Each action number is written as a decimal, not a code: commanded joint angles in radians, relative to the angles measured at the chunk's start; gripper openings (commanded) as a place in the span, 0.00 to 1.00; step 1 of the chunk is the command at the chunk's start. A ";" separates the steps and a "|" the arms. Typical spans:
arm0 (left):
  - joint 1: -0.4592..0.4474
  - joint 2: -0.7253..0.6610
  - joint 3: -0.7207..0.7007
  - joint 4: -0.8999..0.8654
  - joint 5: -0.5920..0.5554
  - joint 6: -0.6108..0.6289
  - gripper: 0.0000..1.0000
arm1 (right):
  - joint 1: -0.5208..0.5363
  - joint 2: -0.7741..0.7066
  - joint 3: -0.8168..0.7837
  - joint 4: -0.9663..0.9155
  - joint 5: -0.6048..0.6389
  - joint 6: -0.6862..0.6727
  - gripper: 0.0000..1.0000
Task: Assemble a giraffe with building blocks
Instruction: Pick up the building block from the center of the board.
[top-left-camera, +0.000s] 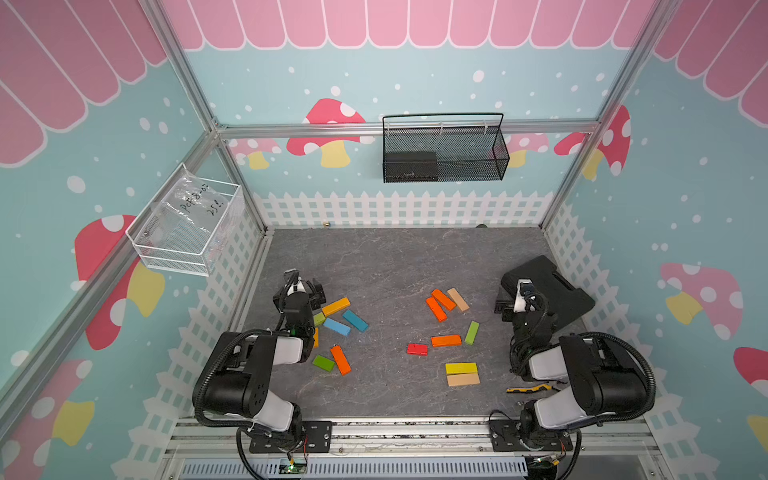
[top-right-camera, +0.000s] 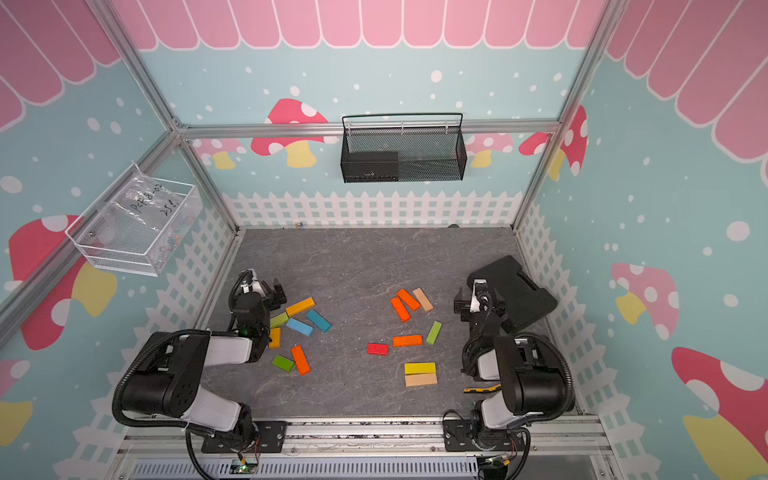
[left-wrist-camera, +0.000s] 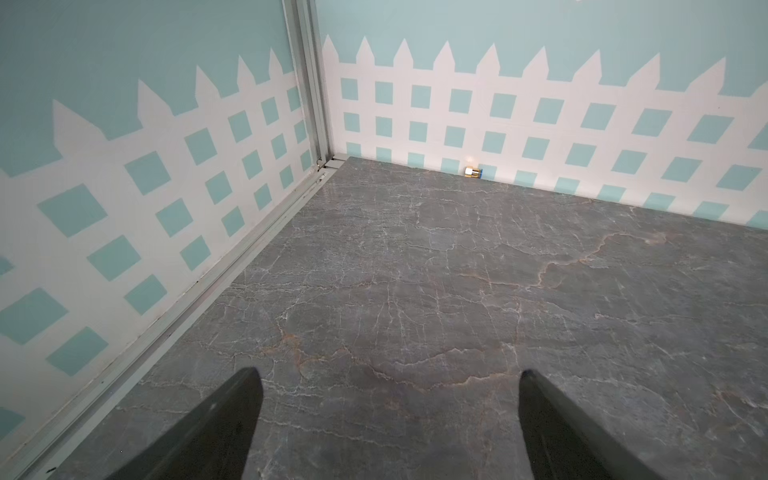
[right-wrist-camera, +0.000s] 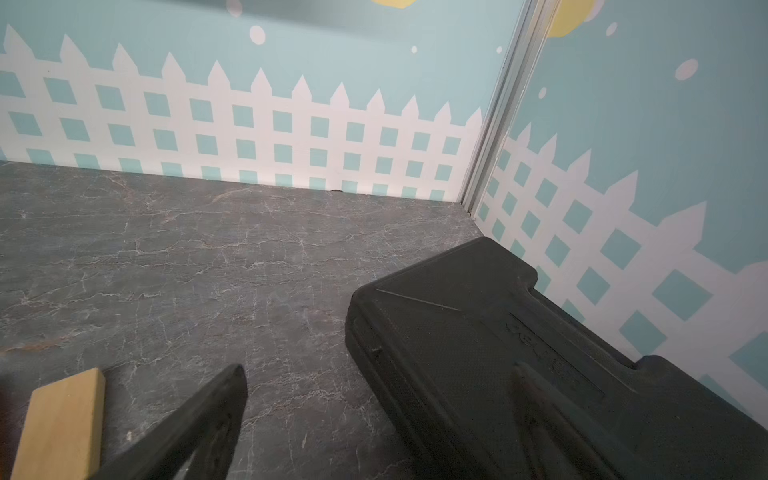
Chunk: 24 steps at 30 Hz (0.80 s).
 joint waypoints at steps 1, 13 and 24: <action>-0.001 0.013 0.002 0.020 -0.011 0.012 0.99 | 0.001 0.010 0.013 0.014 0.012 0.002 1.00; -0.003 0.012 0.002 0.020 -0.011 0.010 0.99 | 0.001 0.010 0.015 0.012 0.007 -0.001 1.00; 0.025 0.009 -0.002 0.018 0.042 -0.008 0.99 | 0.001 0.010 0.015 0.012 0.006 0.001 1.00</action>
